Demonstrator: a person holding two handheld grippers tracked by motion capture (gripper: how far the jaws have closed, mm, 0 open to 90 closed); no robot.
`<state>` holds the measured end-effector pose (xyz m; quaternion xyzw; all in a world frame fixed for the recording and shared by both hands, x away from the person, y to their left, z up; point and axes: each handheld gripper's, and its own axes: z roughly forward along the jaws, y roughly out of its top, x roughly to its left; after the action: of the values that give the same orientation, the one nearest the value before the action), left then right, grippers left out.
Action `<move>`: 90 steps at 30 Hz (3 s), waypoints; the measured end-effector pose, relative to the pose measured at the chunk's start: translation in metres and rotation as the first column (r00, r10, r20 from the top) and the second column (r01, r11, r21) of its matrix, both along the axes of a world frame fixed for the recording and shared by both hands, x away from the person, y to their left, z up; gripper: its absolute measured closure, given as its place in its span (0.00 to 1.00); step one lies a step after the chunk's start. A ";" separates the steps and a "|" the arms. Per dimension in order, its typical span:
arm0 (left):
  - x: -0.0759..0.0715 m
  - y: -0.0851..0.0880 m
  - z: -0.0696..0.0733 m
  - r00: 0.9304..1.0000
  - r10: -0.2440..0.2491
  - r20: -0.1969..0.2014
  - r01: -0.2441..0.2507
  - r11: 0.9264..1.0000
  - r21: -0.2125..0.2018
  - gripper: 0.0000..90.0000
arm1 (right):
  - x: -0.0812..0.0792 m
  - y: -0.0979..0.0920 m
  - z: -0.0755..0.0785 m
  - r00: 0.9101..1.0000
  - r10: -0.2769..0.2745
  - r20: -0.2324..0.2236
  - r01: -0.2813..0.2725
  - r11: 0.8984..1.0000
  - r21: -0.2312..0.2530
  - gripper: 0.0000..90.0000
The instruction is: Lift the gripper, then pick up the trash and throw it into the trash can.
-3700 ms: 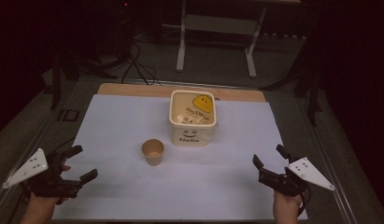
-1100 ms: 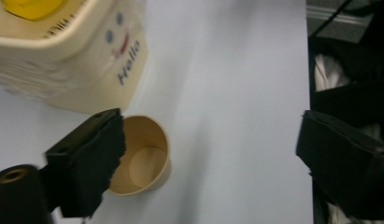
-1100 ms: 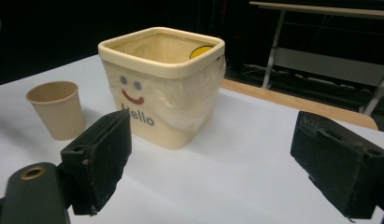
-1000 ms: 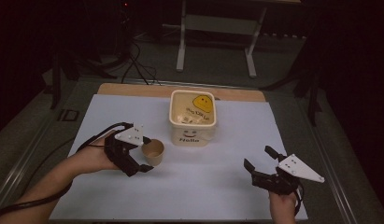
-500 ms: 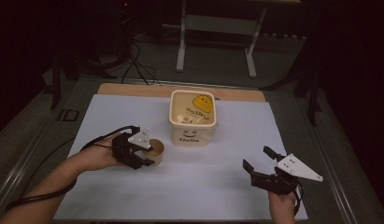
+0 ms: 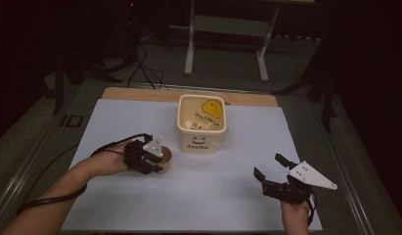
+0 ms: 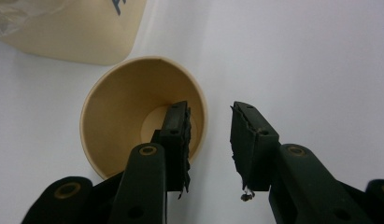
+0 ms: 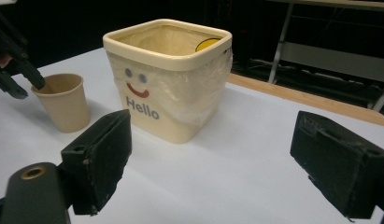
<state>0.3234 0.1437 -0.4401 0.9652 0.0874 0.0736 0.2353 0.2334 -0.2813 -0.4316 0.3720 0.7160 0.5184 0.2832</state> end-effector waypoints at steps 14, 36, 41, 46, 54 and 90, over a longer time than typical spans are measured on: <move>0.009 -0.006 -0.013 1.000 -0.029 -0.001 0.029 0.998 0.054 0.95 | 0.000 -0.001 0.000 1.000 -0.001 -0.002 0.001 1.000 0.002 0.14; -0.008 0.010 0.032 0.996 -0.094 -0.004 0.094 0.995 0.011 0.99 | 0.001 0.000 -0.001 1.000 -0.002 -0.006 0.002 1.000 0.004 0.14; -0.012 0.015 0.047 0.995 -0.102 -0.012 0.101 0.994 -0.027 0.99 | 0.001 0.000 -0.001 1.000 0.000 -0.005 0.000 1.000 0.004 0.14; -0.016 0.016 0.059 0.994 -0.108 0.004 0.108 0.994 -0.028 0.99 | 0.001 0.000 -0.001 1.000 -0.002 -0.007 0.002 1.000 0.005 0.14; -0.019 0.011 0.077 0.991 -0.128 -0.020 0.127 0.991 -0.046 0.99 | 0.001 0.001 -0.001 1.000 0.001 -0.010 -0.001 1.000 0.003 0.14; 0.011 -0.025 0.166 0.982 -0.180 0.062 0.185 0.980 -0.073 0.98 | 0.001 -0.001 -0.001 1.000 0.006 -0.004 -0.006 1.000 0.003 0.14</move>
<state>0.3339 0.1187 -0.2740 0.9567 -0.0052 0.0746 0.2811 0.2348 -0.2820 -0.4325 0.3715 0.7167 0.5197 0.2796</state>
